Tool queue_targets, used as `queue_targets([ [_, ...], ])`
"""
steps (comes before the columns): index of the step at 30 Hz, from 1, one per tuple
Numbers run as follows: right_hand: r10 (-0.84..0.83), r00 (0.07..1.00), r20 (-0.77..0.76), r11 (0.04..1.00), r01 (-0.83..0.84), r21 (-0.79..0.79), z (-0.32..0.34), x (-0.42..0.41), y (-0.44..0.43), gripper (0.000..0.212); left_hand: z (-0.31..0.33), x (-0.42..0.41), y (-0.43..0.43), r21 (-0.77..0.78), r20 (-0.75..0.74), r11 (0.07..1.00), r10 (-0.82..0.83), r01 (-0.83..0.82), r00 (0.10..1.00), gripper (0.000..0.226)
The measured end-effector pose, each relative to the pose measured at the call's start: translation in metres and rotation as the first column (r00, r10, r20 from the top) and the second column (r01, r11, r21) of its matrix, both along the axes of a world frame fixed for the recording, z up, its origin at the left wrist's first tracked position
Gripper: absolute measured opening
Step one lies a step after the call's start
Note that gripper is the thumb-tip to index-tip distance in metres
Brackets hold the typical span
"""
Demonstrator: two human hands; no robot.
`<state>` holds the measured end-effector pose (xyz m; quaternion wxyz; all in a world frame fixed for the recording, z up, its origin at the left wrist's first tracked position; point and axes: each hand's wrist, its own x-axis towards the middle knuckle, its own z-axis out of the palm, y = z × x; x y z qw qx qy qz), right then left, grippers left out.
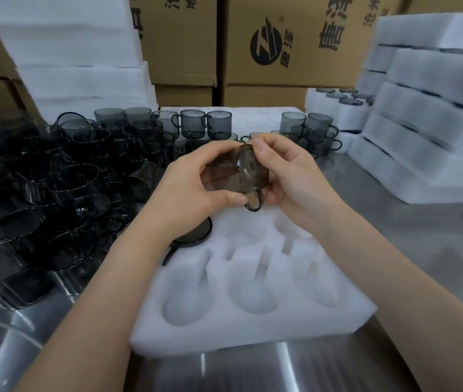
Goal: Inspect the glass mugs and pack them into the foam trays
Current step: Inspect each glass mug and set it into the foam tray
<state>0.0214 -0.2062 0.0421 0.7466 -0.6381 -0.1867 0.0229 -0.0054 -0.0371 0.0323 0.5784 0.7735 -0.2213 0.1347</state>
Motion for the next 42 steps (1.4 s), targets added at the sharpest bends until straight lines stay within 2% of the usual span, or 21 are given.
queue_targets([
  [2, 0.11, 0.993, -0.039, 0.993, -0.108, 0.049, 0.0, 0.002, -0.003, 0.012, -0.001, 0.001, 0.001, -0.049, -0.01, 0.999, 0.006, -0.007, 1.0, 0.065],
  [5, 0.277, 0.958, -0.071, 0.956, -0.267, 0.121, 0.002, 0.002, -0.005, 0.035, 0.001, 0.001, 0.002, -0.108, -0.008, 0.994, 0.006, -0.007, 1.0, 0.06],
  [7, 0.316, 0.946, -0.076, 0.944, -0.306, 0.123, 0.001, 0.004, -0.006, 0.042, 0.001, 0.001, 0.002, -0.117, -0.015, 0.993, 0.006, -0.008, 1.0, 0.058],
  [9, 0.292, 0.953, -0.087, 0.955, -0.284, 0.088, 0.0, 0.005, -0.006, 0.04, 0.001, 0.0, 0.001, -0.091, -0.02, 0.996, 0.007, -0.009, 1.0, 0.057],
  [12, 0.165, 0.984, -0.075, 0.986, -0.167, -0.028, -0.002, 0.003, -0.003, 0.036, 0.001, -0.001, 0.0, 0.023, -0.019, 0.999, 0.04, -0.039, 0.999, 0.063],
  [15, -0.018, 0.998, 0.06, 0.982, 0.029, -0.189, -0.004, 0.0, 0.001, 0.031, 0.002, -0.002, -0.001, 0.091, -0.005, 0.994, 0.063, -0.063, 0.998, 0.065],
  [19, -0.12, 0.971, 0.207, 0.971, 0.159, -0.18, -0.002, -0.002, 0.003, 0.016, 0.002, -0.002, -0.002, 0.08, 0.026, 0.994, 0.071, -0.073, 0.997, 0.065],
  [22, -0.124, 0.971, 0.205, 0.978, 0.154, -0.139, -0.002, -0.002, 0.002, 0.018, 0.001, -0.002, -0.003, 0.059, 0.025, 0.996, 0.068, -0.069, 0.997, 0.065],
  [25, -0.087, 0.991, 0.102, 0.993, 0.095, -0.075, -0.001, -0.002, 0.003, 0.015, 0.001, -0.001, -0.003, 0.005, 0.036, 0.997, 0.083, -0.083, 0.996, 0.061],
  [28, -0.041, 0.999, 0.023, 0.999, 0.04, 0.034, 0.0, -0.001, 0.004, 0.008, 0.002, -0.001, -0.003, -0.126, 0.043, 0.981, 0.155, -0.149, 0.987, 0.056],
  [30, -0.033, 0.999, 0.039, 0.998, 0.035, -0.051, -0.001, -0.002, 0.003, 0.017, 0.003, -0.001, -0.002, -0.201, 0.038, 0.964, 0.187, -0.176, 0.982, 0.054],
  [32, -0.003, 0.997, 0.079, 0.98, 0.018, -0.197, -0.001, -0.003, 0.004, 0.025, 0.003, -0.001, -0.002, -0.208, 0.041, 0.963, 0.187, -0.174, 0.982, 0.054],
  [34, 0.012, 0.994, 0.11, 0.968, 0.016, -0.251, -0.001, -0.005, 0.004, 0.029, 0.002, -0.001, -0.002, -0.202, 0.047, 0.967, 0.167, -0.154, 0.985, 0.053],
  [39, 0.112, 0.992, -0.051, 0.994, -0.112, -0.009, 0.001, -0.005, 0.001, 0.03, 0.002, -0.001, -0.003, -0.179, 0.036, 0.968, 0.184, -0.175, 0.982, 0.047],
  [42, 0.176, 0.982, -0.063, 0.982, -0.171, 0.079, 0.001, -0.003, 0.002, 0.025, 0.003, -0.001, -0.002, -0.164, 0.026, 0.962, 0.225, -0.218, 0.974, 0.039],
])
